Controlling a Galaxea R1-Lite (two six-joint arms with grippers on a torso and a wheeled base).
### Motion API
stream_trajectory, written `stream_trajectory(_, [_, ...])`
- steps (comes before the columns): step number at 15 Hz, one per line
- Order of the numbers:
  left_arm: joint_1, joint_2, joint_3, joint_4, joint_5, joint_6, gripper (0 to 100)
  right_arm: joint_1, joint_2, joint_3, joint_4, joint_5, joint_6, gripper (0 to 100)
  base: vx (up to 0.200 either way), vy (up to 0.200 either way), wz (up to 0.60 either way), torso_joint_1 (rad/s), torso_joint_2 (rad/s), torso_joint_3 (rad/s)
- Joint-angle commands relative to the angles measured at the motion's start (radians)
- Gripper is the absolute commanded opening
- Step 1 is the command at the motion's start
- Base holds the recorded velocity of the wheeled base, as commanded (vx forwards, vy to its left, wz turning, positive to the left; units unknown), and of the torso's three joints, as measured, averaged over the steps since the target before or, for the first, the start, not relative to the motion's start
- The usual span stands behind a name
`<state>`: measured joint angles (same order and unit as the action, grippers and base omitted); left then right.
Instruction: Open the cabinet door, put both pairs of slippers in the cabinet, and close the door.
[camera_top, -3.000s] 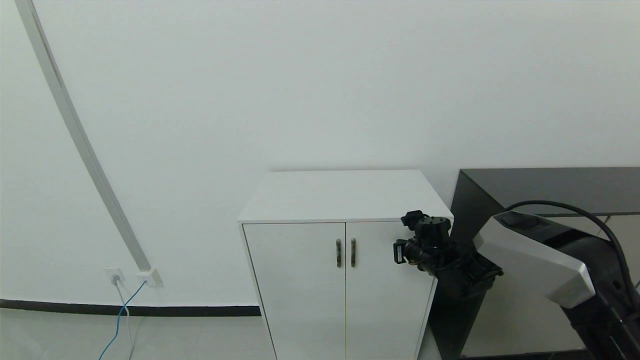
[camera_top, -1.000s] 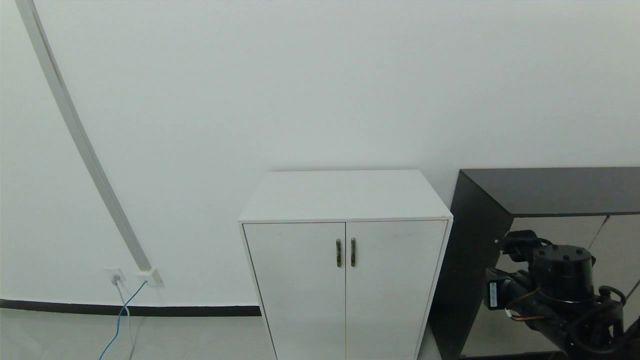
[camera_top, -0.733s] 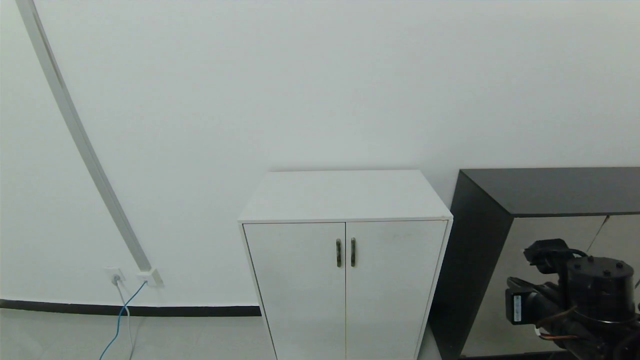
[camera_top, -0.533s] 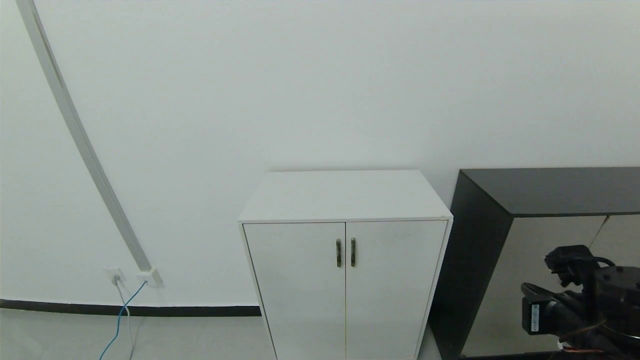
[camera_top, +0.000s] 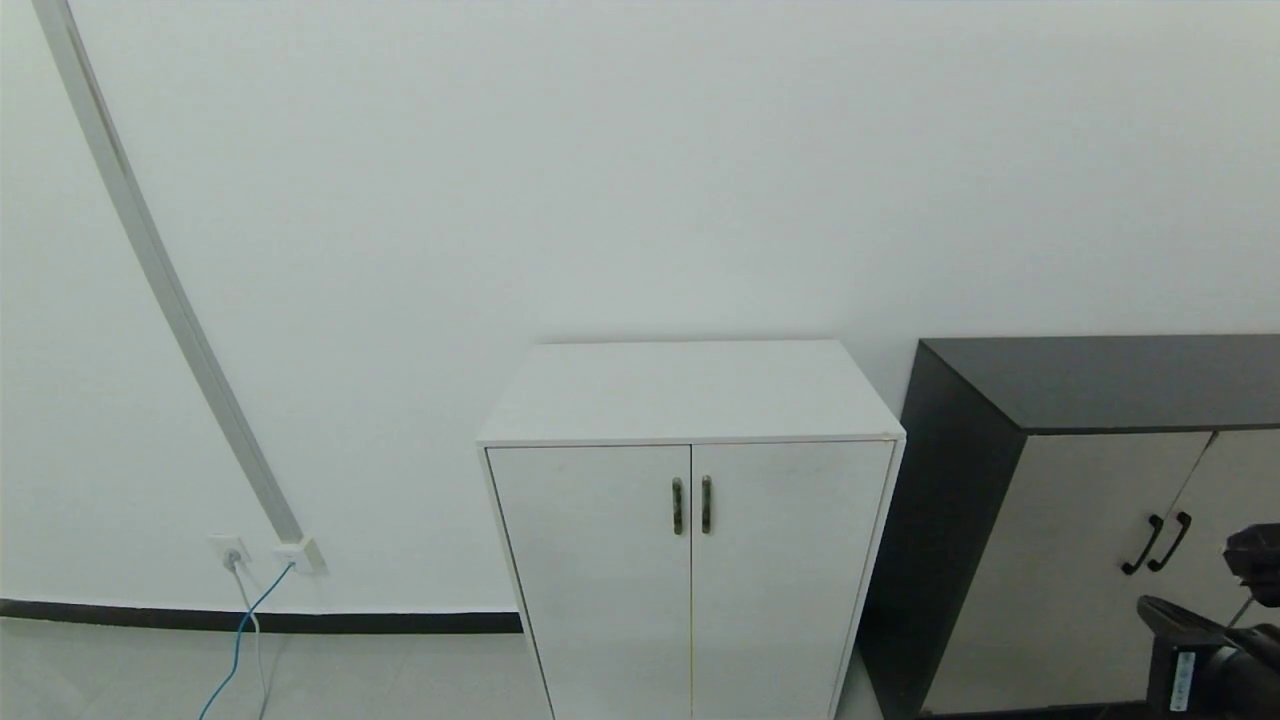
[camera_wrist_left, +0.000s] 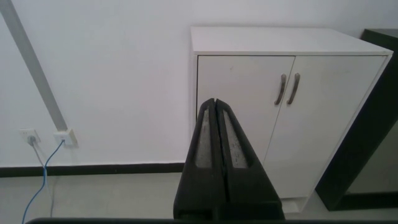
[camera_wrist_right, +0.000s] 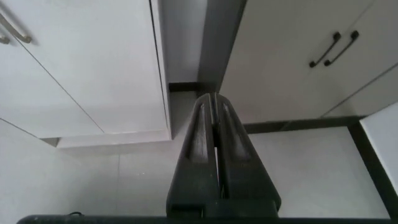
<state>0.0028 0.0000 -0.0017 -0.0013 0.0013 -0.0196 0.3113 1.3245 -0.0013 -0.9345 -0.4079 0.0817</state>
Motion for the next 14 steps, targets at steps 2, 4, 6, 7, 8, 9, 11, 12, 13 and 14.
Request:
stream_trajectory(2, [0.0,0.0,0.0,0.0,0.0,0.0,0,-0.004,-0.206,-0.002,0.151,0.026,0.001,0,0.0,0.0,0.0,0.0,0.0,0.0])
stream_trajectory(4, [0.0,0.0,0.0,0.0,0.0,0.0,0,-0.004,-0.249,0.001,0.183,0.057,0.001,0,0.0,0.0,0.0,0.0,0.0,0.0])
stream_trajectory(6, [0.0,0.0,0.0,0.0,0.0,0.0,0,-0.004,-0.287,0.001,0.221,0.089,0.001,0,0.0,0.0,0.0,0.0,0.0,0.0])
stream_trajectory(7, [0.0,0.0,0.0,0.0,0.0,0.0,0,-0.004,-0.321,0.001,0.26,0.119,0.0,0,0.0,0.0,0.0,0.0,0.0,0.0])
stream_trajectory(8, [0.0,0.0,0.0,0.0,0.0,0.0,0,-0.004,-0.357,0.001,0.293,0.146,-0.002,0,0.0,0.0,0.0,0.0,0.0,0.0])
stream_trajectory(9, [0.0,0.0,0.0,0.0,0.0,0.0,0,-0.003,-0.389,0.001,0.33,0.162,-0.002,0,0.0,0.0,0.0,0.0,0.0,0.0])
stream_trajectory(11, [0.0,0.0,0.0,0.0,0.0,0.0,0,-0.001,-0.467,0.001,0.447,0.179,-0.002,0,0.0,0.0,0.0,0.0,0.0,0.0])
stream_trajectory(12, [0.0,0.0,0.0,0.0,0.0,0.0,0,-0.001,-0.527,0.001,0.513,0.213,-0.002,0,0.0,0.0,0.0,0.0,0.0,0.0])
stream_trajectory(13, [0.0,0.0,0.0,0.0,0.0,0.0,0,-0.001,-0.582,0.001,0.566,0.245,-0.002,0,0.0,0.0,0.0,0.0,0.0,0.0])
stream_trajectory(14, [0.0,0.0,0.0,0.0,0.0,0.0,0,0.0,-0.634,0.0,0.625,0.268,-0.003,0,0.0,0.0,0.0,0.0,0.0,0.0])
